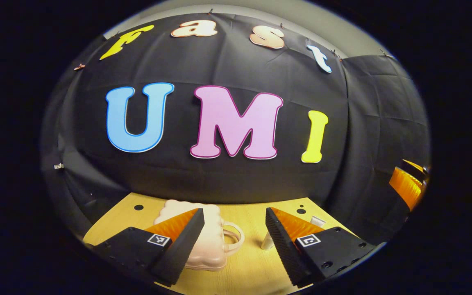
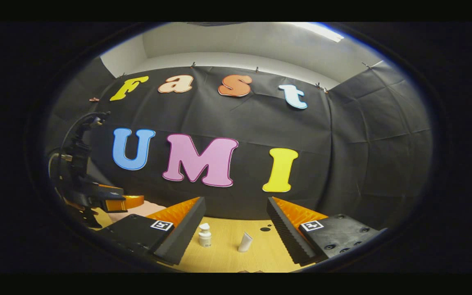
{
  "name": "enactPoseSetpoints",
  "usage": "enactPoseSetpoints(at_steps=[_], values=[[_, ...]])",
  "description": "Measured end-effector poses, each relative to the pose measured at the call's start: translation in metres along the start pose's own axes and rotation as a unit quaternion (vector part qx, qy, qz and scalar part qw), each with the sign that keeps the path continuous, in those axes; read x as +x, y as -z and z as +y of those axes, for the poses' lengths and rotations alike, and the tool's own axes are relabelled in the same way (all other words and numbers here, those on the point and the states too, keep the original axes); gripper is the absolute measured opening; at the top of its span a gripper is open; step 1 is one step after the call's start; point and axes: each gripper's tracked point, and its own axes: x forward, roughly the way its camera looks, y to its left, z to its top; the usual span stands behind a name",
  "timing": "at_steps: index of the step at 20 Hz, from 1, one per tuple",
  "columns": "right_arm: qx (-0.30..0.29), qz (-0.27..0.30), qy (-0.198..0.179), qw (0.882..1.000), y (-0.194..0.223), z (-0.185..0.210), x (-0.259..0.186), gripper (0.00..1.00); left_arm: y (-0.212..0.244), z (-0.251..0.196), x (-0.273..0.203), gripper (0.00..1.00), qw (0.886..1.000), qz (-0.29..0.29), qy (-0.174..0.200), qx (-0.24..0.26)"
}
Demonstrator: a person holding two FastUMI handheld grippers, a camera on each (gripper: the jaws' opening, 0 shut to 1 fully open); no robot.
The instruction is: First open the suitcase, pack the skin care products into it, and then close the suitcase.
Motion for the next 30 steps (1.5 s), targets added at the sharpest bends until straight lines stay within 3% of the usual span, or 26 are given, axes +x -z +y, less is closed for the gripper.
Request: enactPoseSetpoints(at_steps=[2, 7, 10, 15, 16, 17, 20, 22, 23, 25, 27, 29, 30], values=[[0.002, 0.007, -0.008, 1.0, 0.011, -0.006, 0.013, 0.96, 0.023, -0.02, 0.037, 0.96, 0.997, 0.062, 0.039, -0.006], [-0.002, 0.029, -0.013, 0.999, 0.039, -0.026, 0.038, 0.96, 0.079, -0.026, 0.107, 0.97, 0.983, 0.173, 0.057, -0.038], [-0.001, 0.067, -0.016, 0.998, 0.072, -0.04, 0.051, 0.96, 0.117, -0.023, 0.154, 0.95, 0.968, 0.24, 0.051, -0.045], [0.026, 0.107, -0.009, 0.994, 0.099, -0.052, 0.06, 0.98, 0.16, -0.022, 0.189, 0.95, 0.95, 0.3, 0.045, -0.071], [0.021, 0.115, -0.009, 0.993, 0.102, -0.053, 0.063, 0.97, 0.17, -0.021, 0.195, 0.89, 0.947, 0.308, 0.041, -0.078], [0.023, 0.117, -0.013, 0.993, 0.101, -0.053, 0.066, 0.97, 0.179, -0.018, 0.199, 0.95, 0.943, 0.321, 0.031, -0.081], [0.047, 0.102, -0.019, 0.993, 0.087, -0.051, 0.072, 0.96, 0.188, -0.011, 0.218, 0.86, 0.941, 0.337, 0.01, -0.038], [0.051, 0.101, -0.023, 0.993, 0.088, -0.048, 0.073, 0.96, 0.196, -0.007, 0.225, 0.87, 0.937, 0.349, 0.0, -0.015], [0.047, 0.103, -0.025, 0.993, 0.091, -0.047, 0.073, 0.97, 0.204, -0.009, 0.228, 0.85, 0.933, 0.36, -0.001, -0.011], [0.044, 0.115, -0.025, 0.992, 0.102, -0.053, 0.068, 0.97, 0.234, -0.016, 0.227, 0.82, 0.912, 0.41, -0.002, -0.026], [0.047, 0.118, -0.019, 0.992, 0.106, -0.058, 0.067, 0.95, 0.239, 0.001, 0.228, 0.54, 0.911, 0.411, -0.04, -0.021], [0.05, 0.119, -0.015, 0.992, 0.109, -0.061, 0.066, 0.97, 0.237, -0.002, 0.229, 0.19, 0.909, 0.413, -0.04, -0.043], [0.052, 0.119, -0.017, 0.991, 0.112, -0.06, 0.065, 0.97, 0.238, 0.0, 0.227, 0.22, 0.908, 0.417, -0.03, -0.03]])
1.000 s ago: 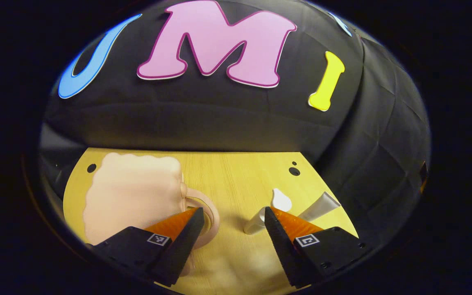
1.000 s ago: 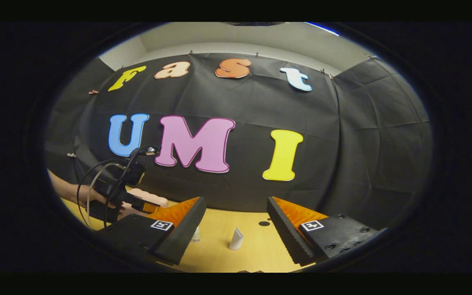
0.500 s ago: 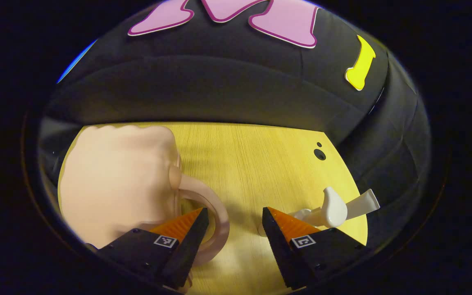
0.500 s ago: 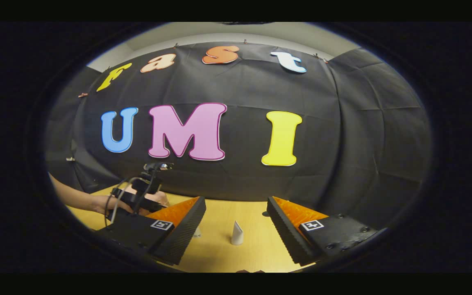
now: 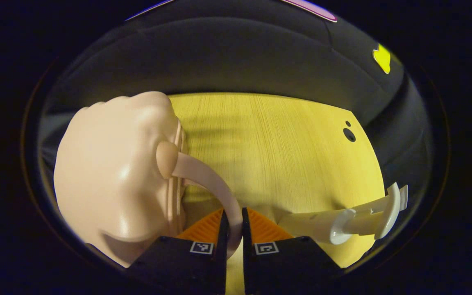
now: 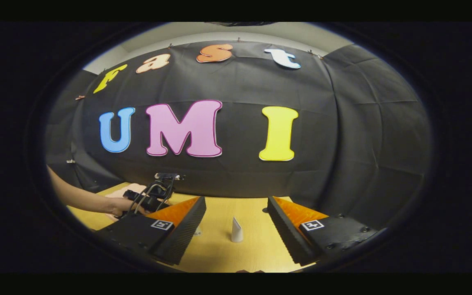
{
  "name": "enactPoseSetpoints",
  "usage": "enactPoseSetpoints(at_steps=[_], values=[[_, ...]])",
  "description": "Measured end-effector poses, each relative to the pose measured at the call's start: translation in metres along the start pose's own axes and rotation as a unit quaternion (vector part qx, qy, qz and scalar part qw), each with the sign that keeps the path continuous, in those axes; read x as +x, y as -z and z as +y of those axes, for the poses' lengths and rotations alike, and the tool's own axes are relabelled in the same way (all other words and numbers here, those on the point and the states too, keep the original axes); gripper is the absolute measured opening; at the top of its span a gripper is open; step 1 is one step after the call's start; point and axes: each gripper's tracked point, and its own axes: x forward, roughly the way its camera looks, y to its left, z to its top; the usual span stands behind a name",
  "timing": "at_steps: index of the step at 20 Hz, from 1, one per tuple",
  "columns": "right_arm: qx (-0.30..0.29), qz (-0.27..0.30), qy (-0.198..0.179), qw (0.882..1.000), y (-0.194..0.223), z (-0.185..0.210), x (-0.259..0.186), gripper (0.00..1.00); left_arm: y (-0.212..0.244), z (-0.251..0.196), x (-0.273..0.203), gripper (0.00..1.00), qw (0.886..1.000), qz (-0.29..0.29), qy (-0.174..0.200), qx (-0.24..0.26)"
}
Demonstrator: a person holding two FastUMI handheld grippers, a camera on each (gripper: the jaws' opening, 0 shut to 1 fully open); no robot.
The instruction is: First open the suitcase, pack the skin care products into it, and then close the suitcase.
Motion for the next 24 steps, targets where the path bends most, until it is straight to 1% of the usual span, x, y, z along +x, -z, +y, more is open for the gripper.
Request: enactPoseSetpoints(at_steps=[4, 6, 7, 8, 9, 10, 11, 12, 13, 14, 16, 18, 21, 23, 24], values=[[-0.004, -0.004, -0.005, 1.0, 0.0, 0.004, 0.0, 0.97, -0.012, -0.004, -0.02, 0.16, 0.999, -0.015, -0.002, 0.035], [-0.008, -0.009, -0.007, 1.0, -0.003, 0.009, 0.0, 0.96, -0.016, -0.004, -0.035, 0.15, 0.999, -0.013, 0.01, 0.031], [-0.01, -0.01, -0.008, 1.0, -0.004, 0.013, 0.0, 0.96, -0.019, -0.005, -0.045, 0.11, 0.999, -0.013, 0.022, 0.026], [-0.013, -0.012, -0.01, 1.0, -0.006, 0.017, 0.0, 0.96, -0.022, -0.004, -0.058, 0.15, 0.999, -0.017, 0.032, 0.022], [-0.019, -0.016, -0.011, 1.0, -0.008, 0.022, 0.0, 0.97, -0.026, -0.002, -0.071, 0.15, 0.999, -0.021, 0.037, 0.02], [-0.028, -0.018, -0.011, 0.999, -0.009, 0.027, 0.0, 0.97, -0.031, 0.0, -0.08, 0.11, 0.999, -0.027, 0.04, 0.021], [-0.036, -0.018, -0.011, 0.999, -0.01, 0.032, 0.0, 0.96, -0.036, 0.003, -0.092, 0.15, 0.998, -0.033, 0.041, 0.028], [-0.041, -0.017, -0.012, 0.999, -0.012, 0.038, 0.0, 0.97, -0.04, 0.01, -0.104, 0.15, 0.998, -0.038, 0.041, 0.034], [-0.042, -0.02, -0.012, 0.999, -0.016, 0.043, -0.004, 0.99, -0.046, 0.017, -0.116, 0.15, 0.997, -0.041, 0.042, 0.039], [-0.039, -0.026, -0.011, 0.999, -0.022, 0.049, -0.007, 0.97, -0.051, 0.027, -0.131, 0.15, 0.997, -0.044, 0.045, 0.039], [-0.035, -0.035, -0.006, 0.999, -0.032, 0.06, -0.011, 0.97, -0.063, 0.05, -0.162, 0.15, 0.997, -0.049, 0.047, 0.038], [-0.039, -0.042, 0.003, 0.998, -0.039, 0.07, -0.017, 0.97, -0.076, 0.085, -0.189, 0.15, 0.997, -0.062, 0.036, 0.042], [-0.042, -0.053, 0.009, 0.998, -0.05, 0.089, -0.025, 0.97, -0.09, 0.148, -0.221, 0.15, 0.996, -0.07, 0.002, 0.058], [-0.043, -0.057, 0.014, 0.997, -0.054, 0.099, -0.029, 0.96, -0.094, 0.202, -0.234, 0.14, 0.993, -0.073, -0.039, 0.079], [-0.044, -0.056, 0.018, 0.997, -0.054, 0.104, -0.03, 0.96, -0.097, 0.236, -0.237, 0.15, 0.99, -0.074, -0.071, 0.092]])
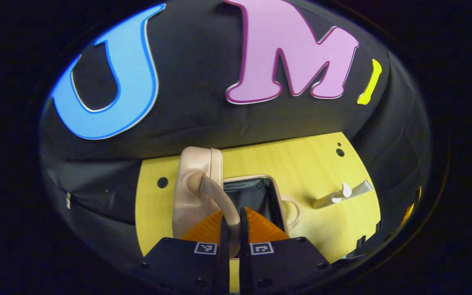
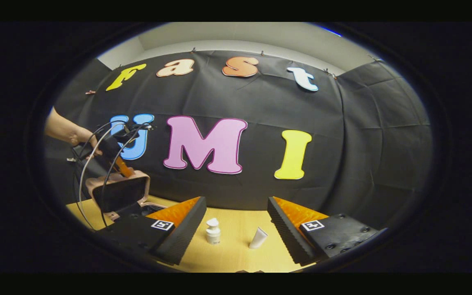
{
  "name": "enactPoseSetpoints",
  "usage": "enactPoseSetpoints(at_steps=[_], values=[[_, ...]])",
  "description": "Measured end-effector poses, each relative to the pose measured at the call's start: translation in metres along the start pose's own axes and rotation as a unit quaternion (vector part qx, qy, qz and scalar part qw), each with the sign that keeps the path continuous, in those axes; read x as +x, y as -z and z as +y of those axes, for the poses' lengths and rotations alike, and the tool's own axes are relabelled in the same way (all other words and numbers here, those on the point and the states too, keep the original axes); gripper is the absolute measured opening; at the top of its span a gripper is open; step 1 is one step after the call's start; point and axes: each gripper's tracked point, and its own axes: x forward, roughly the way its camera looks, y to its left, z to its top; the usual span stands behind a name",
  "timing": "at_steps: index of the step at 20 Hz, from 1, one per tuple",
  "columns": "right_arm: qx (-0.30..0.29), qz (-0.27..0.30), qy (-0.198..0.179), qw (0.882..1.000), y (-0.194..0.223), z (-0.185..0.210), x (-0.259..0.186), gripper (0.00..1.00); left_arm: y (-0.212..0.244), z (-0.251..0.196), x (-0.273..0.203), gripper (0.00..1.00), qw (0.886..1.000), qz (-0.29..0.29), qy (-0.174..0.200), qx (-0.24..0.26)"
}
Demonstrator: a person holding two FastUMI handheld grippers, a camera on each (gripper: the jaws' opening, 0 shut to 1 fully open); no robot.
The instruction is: First open the suitcase, pack the skin care products into it, and then close the suitcase.
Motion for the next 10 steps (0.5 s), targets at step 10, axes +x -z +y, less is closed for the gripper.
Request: enactPoseSetpoints(at_steps=[10], values=[[-0.032, 0.044, 0.017, 0.998, 0.033, 0.036, -0.01, 0.96, 0.07, 0.224, 0.06, 0.14, 0.992, -0.009, -0.128, -0.005]])
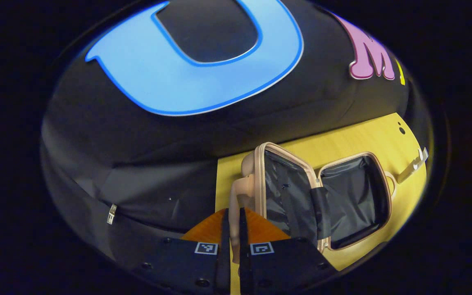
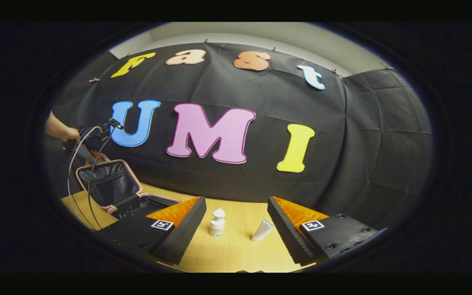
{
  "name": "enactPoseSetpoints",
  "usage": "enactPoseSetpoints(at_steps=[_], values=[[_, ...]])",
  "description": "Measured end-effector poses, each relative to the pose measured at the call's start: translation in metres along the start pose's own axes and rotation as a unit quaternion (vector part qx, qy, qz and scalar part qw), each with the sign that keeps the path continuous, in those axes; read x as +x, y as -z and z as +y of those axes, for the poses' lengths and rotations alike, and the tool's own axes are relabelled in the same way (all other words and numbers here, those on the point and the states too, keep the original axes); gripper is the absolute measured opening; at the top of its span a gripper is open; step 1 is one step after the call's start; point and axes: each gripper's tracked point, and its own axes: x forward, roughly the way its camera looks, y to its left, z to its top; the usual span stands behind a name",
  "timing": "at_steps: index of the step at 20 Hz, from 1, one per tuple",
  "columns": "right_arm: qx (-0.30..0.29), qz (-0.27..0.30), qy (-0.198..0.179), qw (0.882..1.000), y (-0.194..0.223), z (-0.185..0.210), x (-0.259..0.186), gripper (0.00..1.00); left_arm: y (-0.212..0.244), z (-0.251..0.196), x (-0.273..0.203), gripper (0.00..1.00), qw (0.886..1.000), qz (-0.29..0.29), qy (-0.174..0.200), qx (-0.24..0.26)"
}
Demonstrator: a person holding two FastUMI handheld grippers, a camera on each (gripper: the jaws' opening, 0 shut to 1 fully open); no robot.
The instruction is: First open the suitcase, pack the skin care products into it, and then close the suitcase.
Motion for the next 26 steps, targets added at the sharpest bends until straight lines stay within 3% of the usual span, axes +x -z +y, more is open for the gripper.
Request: enactPoseSetpoints(at_steps=[5, 11, 14, 15, 16, 19, 21, 23, 26], values=[[-0.024, 0.02, -0.002, 1.0, 0.03, 0.023, -0.001, 0.97, 0.062, 0.035, 0.076, 0.14, 0.998, 0.007, -0.007, -0.061], [-0.051, 0.016, 0.028, 0.998, 0.056, 0.02, -0.007, 0.96, 0.137, 0.031, 0.149, 0.17, 0.997, 0.041, -0.034, -0.048], [-0.045, 0.009, 0.044, 0.998, 0.059, 0.014, -0.004, 0.96, 0.148, 0.036, 0.156, 0.2, 0.997, 0.022, -0.053, -0.049], [-0.046, 0.006, 0.047, 0.998, 0.06, 0.011, -0.005, 0.97, 0.148, 0.039, 0.157, 0.25, 0.997, 0.015, -0.06, -0.053], [-0.047, 0.003, 0.05, 0.998, 0.059, 0.009, -0.004, 0.97, 0.143, 0.043, 0.145, 0.27, 0.996, -0.004, -0.073, -0.056], [-0.045, -0.001, 0.045, 0.998, 0.061, 0.003, -0.003, 0.96, 0.11, 0.079, 0.106, 0.85, 0.986, -0.084, -0.138, -0.044], [-0.05, -0.003, 0.044, 0.998, 0.07, -0.004, 0.002, 0.97, 0.084, 0.09, 0.059, 0.98, 0.974, -0.134, -0.175, -0.054], [-0.05, 0.003, 0.046, 0.998, 0.084, -0.015, 0.008, 0.94, 0.056, 0.07, 0.014, 0.98, 0.959, -0.206, -0.176, -0.086], [-0.058, -0.006, 0.066, 0.996, 0.096, -0.039, 0.021, 0.96, 0.036, 0.009, -0.059, 0.99, 0.925, -0.3, -0.167, -0.162]])
